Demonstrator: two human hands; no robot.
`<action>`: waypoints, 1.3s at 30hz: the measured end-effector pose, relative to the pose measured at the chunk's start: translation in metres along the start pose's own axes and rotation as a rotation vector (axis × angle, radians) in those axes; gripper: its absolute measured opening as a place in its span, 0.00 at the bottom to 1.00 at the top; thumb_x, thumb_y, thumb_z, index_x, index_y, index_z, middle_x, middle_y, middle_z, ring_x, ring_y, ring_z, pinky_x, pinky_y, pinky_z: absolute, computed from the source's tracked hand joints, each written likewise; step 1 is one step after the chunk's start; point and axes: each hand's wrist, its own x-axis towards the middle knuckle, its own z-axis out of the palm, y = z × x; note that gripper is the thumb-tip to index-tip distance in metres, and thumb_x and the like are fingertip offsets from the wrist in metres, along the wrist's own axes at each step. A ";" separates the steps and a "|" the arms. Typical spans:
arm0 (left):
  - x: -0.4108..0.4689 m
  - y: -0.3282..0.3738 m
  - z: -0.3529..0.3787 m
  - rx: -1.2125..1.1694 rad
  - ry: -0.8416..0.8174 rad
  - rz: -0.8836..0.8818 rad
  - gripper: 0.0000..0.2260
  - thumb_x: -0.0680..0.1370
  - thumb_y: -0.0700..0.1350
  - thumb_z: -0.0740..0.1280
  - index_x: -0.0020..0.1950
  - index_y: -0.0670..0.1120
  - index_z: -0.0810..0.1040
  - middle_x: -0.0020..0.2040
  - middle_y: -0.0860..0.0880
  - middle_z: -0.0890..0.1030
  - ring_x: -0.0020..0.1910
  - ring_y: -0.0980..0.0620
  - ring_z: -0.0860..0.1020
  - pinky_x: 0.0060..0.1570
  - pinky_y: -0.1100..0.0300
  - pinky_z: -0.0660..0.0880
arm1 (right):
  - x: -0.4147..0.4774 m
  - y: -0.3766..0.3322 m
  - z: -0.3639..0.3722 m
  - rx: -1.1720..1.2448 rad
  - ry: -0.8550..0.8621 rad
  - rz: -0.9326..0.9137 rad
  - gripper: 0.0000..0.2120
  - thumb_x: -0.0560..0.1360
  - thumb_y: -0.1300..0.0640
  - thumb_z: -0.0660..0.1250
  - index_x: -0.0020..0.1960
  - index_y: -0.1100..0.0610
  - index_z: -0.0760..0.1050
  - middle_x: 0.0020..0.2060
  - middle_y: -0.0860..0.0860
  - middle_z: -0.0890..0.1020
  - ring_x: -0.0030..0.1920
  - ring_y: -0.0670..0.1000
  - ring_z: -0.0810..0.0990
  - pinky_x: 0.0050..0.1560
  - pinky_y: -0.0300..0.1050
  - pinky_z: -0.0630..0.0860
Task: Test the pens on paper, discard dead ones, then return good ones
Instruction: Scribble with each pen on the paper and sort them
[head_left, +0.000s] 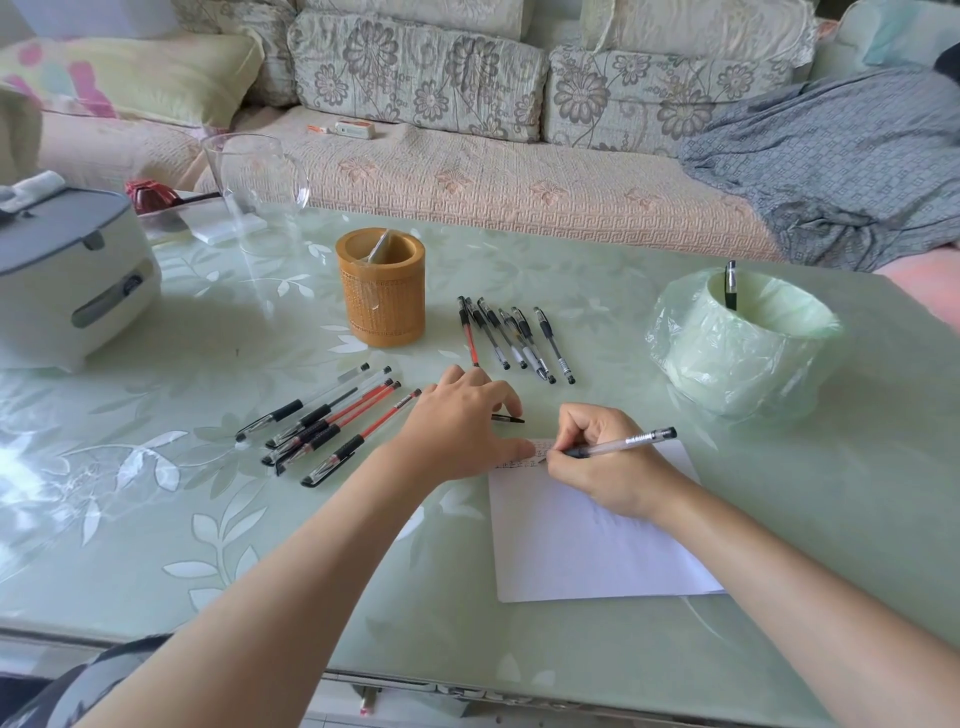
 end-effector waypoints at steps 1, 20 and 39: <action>0.000 0.000 0.000 0.001 -0.002 0.001 0.20 0.69 0.66 0.69 0.57 0.59 0.76 0.54 0.55 0.73 0.57 0.52 0.67 0.58 0.55 0.68 | 0.000 -0.001 0.000 -0.003 -0.009 -0.002 0.10 0.67 0.66 0.68 0.33 0.60 0.67 0.28 0.49 0.67 0.30 0.47 0.63 0.30 0.42 0.60; -0.001 -0.002 -0.013 -0.048 -0.094 0.028 0.16 0.74 0.55 0.70 0.61 0.55 0.76 0.55 0.53 0.73 0.57 0.52 0.67 0.57 0.56 0.69 | -0.002 -0.005 -0.010 0.362 0.184 0.134 0.07 0.76 0.69 0.66 0.44 0.60 0.75 0.29 0.55 0.75 0.26 0.48 0.71 0.23 0.38 0.66; -0.004 0.009 -0.020 -0.289 0.086 -0.040 0.09 0.82 0.46 0.59 0.53 0.52 0.79 0.46 0.55 0.78 0.44 0.58 0.75 0.40 0.64 0.69 | -0.001 -0.019 -0.036 -0.202 0.168 0.067 0.11 0.72 0.55 0.73 0.50 0.41 0.77 0.41 0.44 0.82 0.31 0.45 0.74 0.45 0.52 0.80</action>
